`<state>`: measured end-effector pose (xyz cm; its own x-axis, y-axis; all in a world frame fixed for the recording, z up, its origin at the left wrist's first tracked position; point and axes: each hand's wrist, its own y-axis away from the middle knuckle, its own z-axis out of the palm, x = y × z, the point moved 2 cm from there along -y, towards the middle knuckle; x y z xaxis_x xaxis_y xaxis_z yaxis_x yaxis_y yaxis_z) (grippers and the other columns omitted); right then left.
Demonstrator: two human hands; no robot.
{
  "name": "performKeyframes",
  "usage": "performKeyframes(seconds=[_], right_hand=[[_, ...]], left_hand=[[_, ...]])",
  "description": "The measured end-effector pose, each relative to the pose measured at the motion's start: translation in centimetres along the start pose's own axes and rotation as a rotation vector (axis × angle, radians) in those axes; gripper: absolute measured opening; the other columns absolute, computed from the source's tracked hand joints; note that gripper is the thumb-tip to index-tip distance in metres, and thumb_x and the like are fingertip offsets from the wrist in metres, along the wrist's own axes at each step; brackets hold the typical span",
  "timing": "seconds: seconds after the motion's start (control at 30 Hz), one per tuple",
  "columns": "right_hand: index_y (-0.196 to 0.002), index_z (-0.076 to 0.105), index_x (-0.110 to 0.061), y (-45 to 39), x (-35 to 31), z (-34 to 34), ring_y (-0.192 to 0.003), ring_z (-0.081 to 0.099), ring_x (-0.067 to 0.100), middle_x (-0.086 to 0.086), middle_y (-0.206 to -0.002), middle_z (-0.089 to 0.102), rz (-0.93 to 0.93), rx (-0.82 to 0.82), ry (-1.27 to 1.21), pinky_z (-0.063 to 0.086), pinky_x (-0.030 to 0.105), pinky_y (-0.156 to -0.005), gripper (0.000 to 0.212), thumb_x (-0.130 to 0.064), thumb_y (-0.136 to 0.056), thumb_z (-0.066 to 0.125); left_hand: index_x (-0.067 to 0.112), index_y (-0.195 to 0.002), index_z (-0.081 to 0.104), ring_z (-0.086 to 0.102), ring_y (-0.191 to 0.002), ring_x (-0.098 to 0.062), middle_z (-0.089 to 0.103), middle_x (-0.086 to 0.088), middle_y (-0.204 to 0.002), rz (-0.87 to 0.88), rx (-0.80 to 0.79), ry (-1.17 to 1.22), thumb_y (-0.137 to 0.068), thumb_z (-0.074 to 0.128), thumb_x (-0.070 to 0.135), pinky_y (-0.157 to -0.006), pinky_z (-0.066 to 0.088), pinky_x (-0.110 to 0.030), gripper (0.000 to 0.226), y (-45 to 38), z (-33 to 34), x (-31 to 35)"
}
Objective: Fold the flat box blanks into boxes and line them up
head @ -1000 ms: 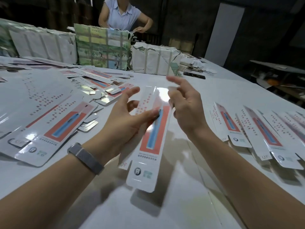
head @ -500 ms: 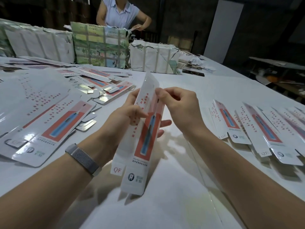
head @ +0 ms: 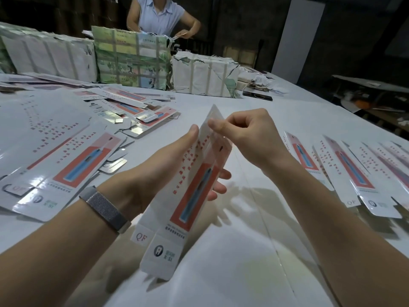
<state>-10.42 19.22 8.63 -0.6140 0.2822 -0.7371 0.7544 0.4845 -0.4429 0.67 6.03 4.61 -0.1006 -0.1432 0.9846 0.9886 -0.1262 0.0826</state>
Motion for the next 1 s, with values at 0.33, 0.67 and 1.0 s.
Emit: performKeyframes(seconds=[0.33, 0.67, 1.0], right_hand=[[-0.074, 0.078, -0.011, -0.1, 0.5, -0.4, -0.063, 0.057, 0.008, 0.005, -0.062, 0.067, 0.137, -0.249, 0.009, 0.046, 0.032, -0.07, 0.043, -0.051, -0.086, 0.07], [-0.07, 0.059, 0.016, -0.4, -0.1, -0.8, -0.039, 0.036, 0.002, -0.012, -0.041, 0.037, 0.112, -0.084, -0.285, 0.028, 0.007, -0.044, 0.047, -0.025, -0.088, 0.074], [-0.053, 0.056, -0.002, 0.5, -1.0, 1.1, -0.047, 0.043, 0.011, 0.006, -0.046, 0.048, -0.015, 0.196, -0.081, 0.038, 0.028, -0.049, 0.027, -0.019, -0.072, 0.067]], left_hand=[[0.017, -0.133, 0.059, 0.072, -0.091, -0.038, 0.073, -0.019, -0.111, -0.006, 0.014, -0.042, -0.092, 0.03, 0.066, -0.077, 0.059, -0.044, 0.07, -0.7, 0.0, -0.9], [0.002, -0.122, 0.061, 0.065, -0.071, -0.027, 0.067, -0.013, -0.086, -0.065, -0.041, 0.263, -0.081, 0.044, 0.068, -0.066, 0.058, -0.038, 0.08, -1.2, 1.1, -0.3], [0.055, -0.133, 0.035, 0.073, -0.095, -0.015, 0.07, 0.001, -0.103, 0.204, 0.213, -0.321, -0.052, 0.09, 0.045, -0.076, 0.061, -0.032, 0.099, -0.8, 1.2, -0.9]])
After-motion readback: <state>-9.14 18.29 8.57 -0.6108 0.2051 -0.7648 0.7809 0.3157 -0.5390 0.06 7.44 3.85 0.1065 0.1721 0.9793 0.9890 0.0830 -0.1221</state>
